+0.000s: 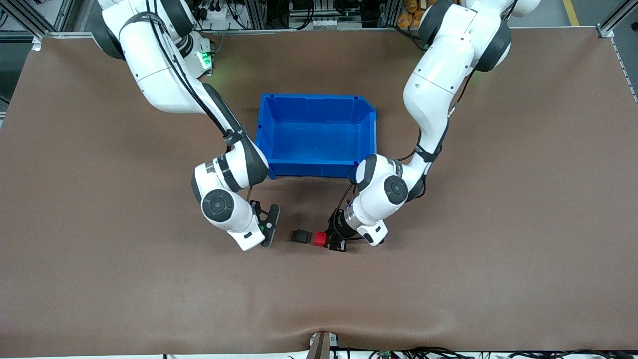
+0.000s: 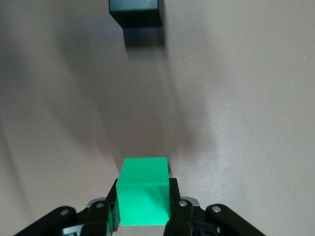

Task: Attach green and red cubes to black cube
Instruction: 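Press the red cube onto the black cube with the left gripper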

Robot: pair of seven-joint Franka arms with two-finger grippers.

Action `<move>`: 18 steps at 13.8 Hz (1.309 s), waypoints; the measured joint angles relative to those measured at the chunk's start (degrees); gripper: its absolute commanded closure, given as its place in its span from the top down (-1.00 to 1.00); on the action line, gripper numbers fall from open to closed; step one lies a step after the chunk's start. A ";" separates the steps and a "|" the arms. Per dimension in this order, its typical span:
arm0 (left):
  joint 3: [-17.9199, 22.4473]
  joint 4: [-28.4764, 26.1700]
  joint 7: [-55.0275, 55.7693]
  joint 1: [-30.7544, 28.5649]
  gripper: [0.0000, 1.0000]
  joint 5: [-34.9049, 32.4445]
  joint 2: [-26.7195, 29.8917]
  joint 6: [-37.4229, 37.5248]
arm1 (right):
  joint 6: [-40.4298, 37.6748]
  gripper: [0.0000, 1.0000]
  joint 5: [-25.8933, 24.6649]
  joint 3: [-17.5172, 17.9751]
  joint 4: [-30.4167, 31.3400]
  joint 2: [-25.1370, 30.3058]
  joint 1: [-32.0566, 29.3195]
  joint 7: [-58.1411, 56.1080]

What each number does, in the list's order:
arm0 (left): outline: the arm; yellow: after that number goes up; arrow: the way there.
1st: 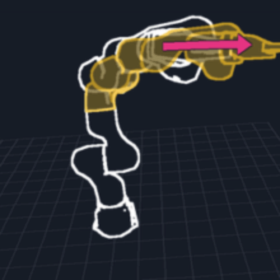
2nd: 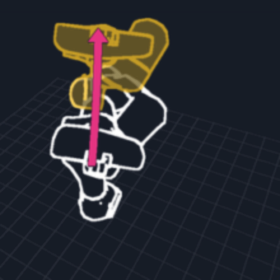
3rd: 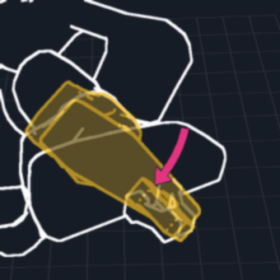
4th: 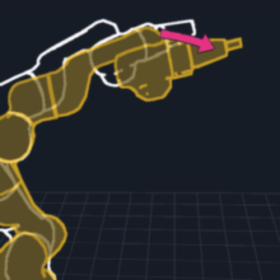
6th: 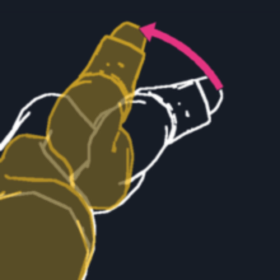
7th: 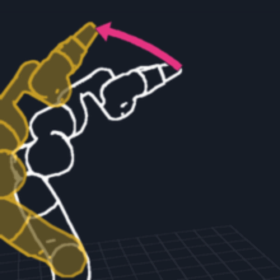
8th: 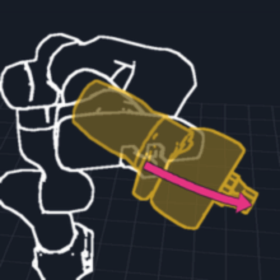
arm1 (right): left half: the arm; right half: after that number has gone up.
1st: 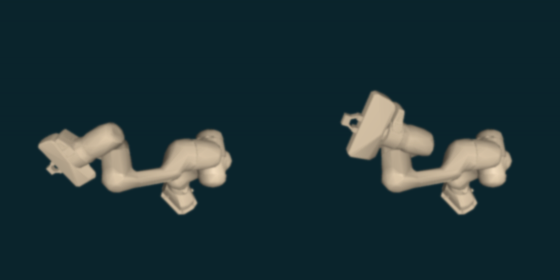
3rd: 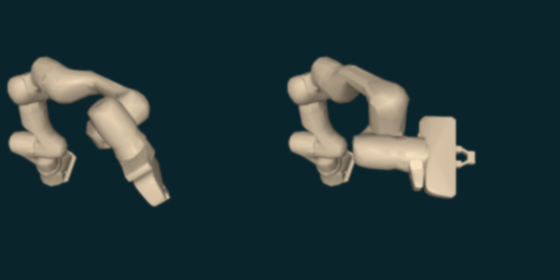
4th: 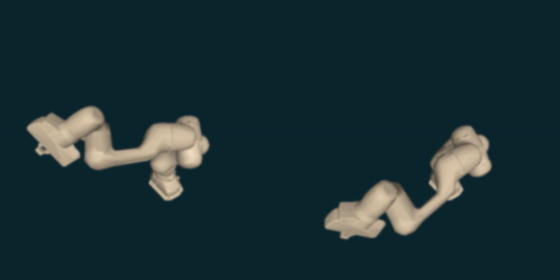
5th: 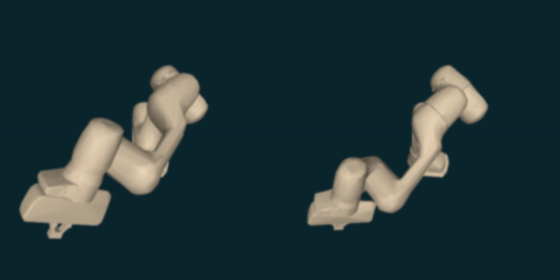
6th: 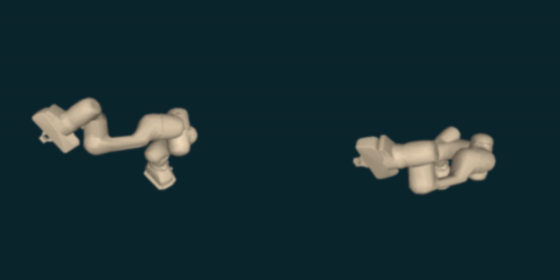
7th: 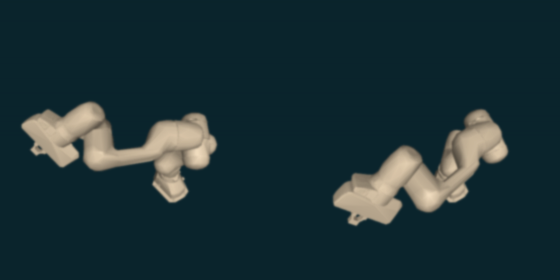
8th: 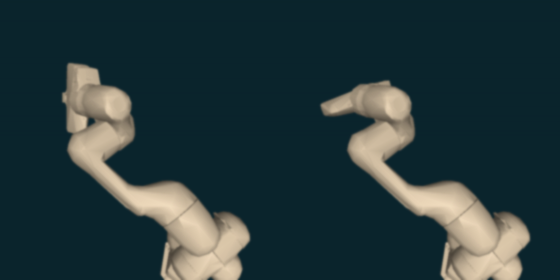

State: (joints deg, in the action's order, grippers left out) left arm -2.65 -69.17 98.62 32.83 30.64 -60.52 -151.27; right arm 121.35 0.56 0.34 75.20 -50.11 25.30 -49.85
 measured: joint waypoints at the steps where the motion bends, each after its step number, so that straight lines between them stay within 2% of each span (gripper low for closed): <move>1: 0.00 0.48 0.58 0.04 -1.00 0.00 -0.29 0.00 | -0.21 -1.00 -0.77 0.01 -0.18 0.00 0.61 1.41; 6: 0.00 4.39 1.81 0.64 -1.00 0.00 -2.67 0.00 | -0.37 -1.00 -1.09 -0.38 -0.68 0.00 1.48 2.64; 13: 0.18 5.09 2.85 1.10 -1.00 0.00 -3.15 -0.01 | -0.74 -1.00 -1.20 -0.49 -0.94 -0.02 1.48 2.80; 16: 2.54 5.25 4.65 2.44 -0.99 0.00 -3.15 -0.01 | -0.71 -1.00 -1.20 -0.45 -0.94 -0.04 1.49 3.73; 18: 3.13 5.29 5.71 2.93 -0.90 0.00 -3.15 0.01 | 0.80 -1.00 -1.20 -0.36 -0.92 -0.20 1.64 5.18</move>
State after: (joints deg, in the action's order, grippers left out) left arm 0.48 -63.88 104.33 35.76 30.64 -63.67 -151.27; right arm 122.15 -0.64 -0.02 74.28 -50.32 26.93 -44.67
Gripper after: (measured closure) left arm 0.608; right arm 0.604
